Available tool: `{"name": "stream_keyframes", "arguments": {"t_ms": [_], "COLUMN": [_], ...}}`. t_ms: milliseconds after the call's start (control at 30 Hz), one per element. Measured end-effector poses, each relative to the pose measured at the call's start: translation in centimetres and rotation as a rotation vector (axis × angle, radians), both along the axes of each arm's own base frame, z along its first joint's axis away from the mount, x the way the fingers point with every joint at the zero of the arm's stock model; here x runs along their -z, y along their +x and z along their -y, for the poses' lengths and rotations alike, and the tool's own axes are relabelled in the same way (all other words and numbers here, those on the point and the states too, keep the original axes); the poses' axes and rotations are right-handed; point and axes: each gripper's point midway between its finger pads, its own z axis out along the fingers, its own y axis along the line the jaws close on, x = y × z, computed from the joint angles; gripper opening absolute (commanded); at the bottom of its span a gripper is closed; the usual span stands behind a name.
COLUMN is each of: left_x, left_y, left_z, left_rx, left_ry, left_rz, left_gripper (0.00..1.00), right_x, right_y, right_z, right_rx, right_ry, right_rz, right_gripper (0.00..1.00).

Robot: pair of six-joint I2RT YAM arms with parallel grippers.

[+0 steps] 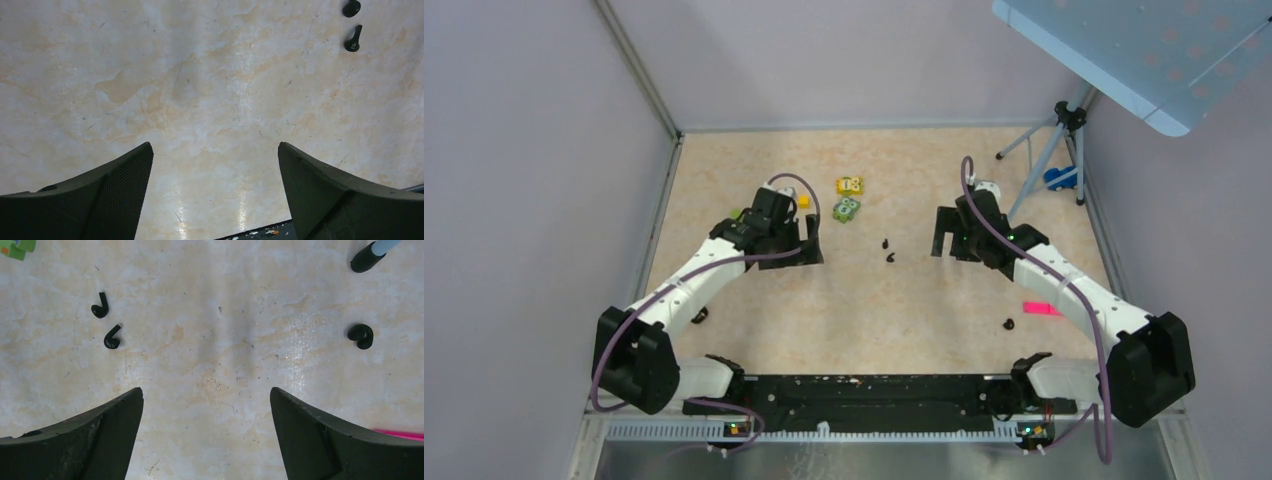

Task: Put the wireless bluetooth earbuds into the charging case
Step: Pick up the charging case from the center of the board.

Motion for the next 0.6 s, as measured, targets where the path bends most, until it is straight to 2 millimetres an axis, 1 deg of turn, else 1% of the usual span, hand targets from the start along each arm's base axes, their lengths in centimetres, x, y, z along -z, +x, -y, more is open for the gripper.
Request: {"name": "stream_keyframes", "arguments": {"t_ms": [167, 267, 433, 533, 567, 600], "left_x": [-0.7, -1.1, -1.3, -1.2, -1.0, -0.9], "left_y": [0.7, 2.1, 5.6, 8.1, 9.0, 9.7], "left_z": [-0.3, -0.9, -3.1, -5.1, -5.5, -6.3], "left_rx": [0.001, -0.008, -0.048, -0.093, -0.095, -0.115], "left_ry": [0.024, 0.078, 0.191, 0.210, 0.215, 0.219], "left_rz": [0.027, 0.060, 0.102, 0.106, 0.105, 0.104], "left_gripper": [0.99, 0.99, 0.99, 0.99, 0.99, 0.99], "right_x": [-0.1, -0.1, -0.2, -0.2, -0.2, -0.2], "right_y": [0.1, 0.1, 0.1, 0.1, 0.1, 0.0], "right_z": [-0.2, -0.3, -0.6, -0.8, -0.9, -0.9], "right_rx": [-0.004, -0.006, -0.004, -0.005, -0.006, -0.007], "right_ry": [0.009, 0.015, 0.034, 0.047, 0.050, 0.052], "right_rz": [0.006, 0.006, 0.002, 0.000, -0.001, -0.002], "right_gripper": [0.95, 0.95, 0.95, 0.95, 0.95, 0.95]}}
